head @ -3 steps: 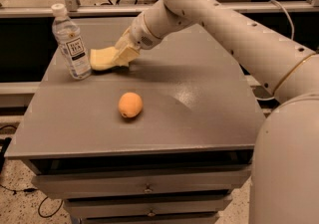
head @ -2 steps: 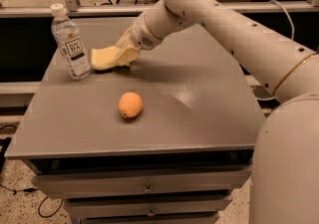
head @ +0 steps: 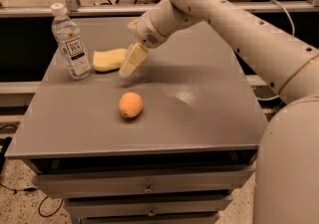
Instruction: Move sponge near blue plastic bottle
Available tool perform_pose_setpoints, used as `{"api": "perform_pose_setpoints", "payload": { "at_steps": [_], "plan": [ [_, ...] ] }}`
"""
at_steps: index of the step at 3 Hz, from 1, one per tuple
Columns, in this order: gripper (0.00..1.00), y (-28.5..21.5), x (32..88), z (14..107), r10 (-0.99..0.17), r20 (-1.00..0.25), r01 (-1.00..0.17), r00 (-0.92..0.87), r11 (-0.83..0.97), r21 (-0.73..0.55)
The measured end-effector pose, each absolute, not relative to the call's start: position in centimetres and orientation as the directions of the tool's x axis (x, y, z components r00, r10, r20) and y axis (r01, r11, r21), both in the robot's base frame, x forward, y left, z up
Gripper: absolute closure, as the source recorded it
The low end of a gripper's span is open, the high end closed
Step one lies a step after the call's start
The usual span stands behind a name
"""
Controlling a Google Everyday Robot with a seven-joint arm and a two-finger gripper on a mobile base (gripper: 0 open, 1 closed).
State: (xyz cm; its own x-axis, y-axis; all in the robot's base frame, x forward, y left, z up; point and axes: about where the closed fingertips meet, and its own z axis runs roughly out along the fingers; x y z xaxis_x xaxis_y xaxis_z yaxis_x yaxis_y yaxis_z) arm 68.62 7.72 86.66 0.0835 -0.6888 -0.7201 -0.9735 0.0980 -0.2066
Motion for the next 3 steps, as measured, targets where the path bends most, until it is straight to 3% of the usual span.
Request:
{"api": "perform_pose_setpoints", "payload": {
  "at_steps": [1,2,3],
  "plan": [
    [0.00,4.6,68.7,88.0,-0.683,-0.728,-0.968,0.062,0.135,-0.210],
    [0.00,-2.0,69.3,91.0,-0.649,-0.760,-0.947,0.023,0.229,-0.224],
    [0.00,-3.4,69.4,91.8,-0.640,-0.768,-0.939,0.017,0.253,-0.232]
  ]
}}
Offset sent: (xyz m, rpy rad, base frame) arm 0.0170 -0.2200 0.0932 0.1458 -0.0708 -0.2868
